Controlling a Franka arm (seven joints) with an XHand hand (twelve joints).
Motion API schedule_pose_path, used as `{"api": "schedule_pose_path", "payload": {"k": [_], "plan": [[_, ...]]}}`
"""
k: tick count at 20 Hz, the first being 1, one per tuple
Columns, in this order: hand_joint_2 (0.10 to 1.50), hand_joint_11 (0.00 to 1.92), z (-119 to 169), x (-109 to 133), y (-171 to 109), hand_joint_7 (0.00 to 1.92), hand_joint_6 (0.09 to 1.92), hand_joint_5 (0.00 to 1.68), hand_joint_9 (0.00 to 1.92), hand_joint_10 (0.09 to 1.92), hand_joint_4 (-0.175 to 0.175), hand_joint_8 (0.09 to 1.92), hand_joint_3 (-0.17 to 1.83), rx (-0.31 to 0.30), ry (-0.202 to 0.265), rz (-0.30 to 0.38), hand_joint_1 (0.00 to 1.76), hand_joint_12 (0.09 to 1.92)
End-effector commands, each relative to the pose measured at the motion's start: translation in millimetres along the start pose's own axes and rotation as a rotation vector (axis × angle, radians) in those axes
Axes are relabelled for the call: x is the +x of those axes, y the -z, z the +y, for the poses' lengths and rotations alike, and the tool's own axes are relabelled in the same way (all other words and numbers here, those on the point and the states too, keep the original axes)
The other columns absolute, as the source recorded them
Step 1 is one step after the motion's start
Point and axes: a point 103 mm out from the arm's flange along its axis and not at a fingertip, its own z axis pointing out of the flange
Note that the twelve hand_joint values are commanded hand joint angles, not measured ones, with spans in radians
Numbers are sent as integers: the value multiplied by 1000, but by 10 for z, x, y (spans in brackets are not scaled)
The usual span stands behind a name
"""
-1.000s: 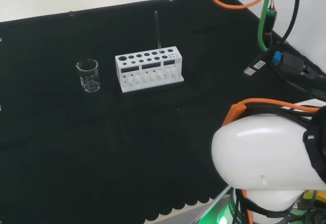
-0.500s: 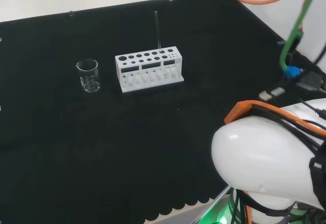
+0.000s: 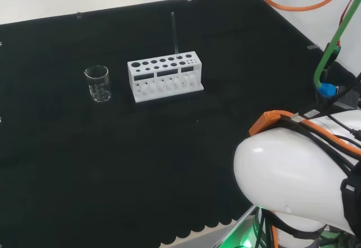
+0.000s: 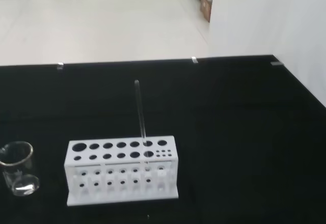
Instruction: Take the glass rod from the white test tube rack.
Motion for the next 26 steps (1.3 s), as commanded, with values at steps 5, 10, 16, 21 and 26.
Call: {"api": "schedule_pose_path", "payload": {"k": [5, 10, 16, 21, 26], "plan": [[969, 0, 70, -76, 31, 25, 87, 87, 0, 853, 69, 339, 101, -20, 3, 6, 317, 1460], [967, 44, 289, -36, 77, 34, 87, 147, 51, 912, 61, 560, 100, -80, 42, 52, 337, 1532], [971, 130, 652, -19, 34, 113, 87, 193, 138, 961, 57, 650, 103, -92, 65, 56, 359, 1520], [971, 184, 939, 0, -9, 169, 87, 242, 207, 972, 50, 711, 103, -83, 81, 38, 377, 1505], [970, 255, 1203, 98, -8, 239, 87, 313, 314, 948, 43, 761, 102, -62, 108, 6, 397, 1476]]}}
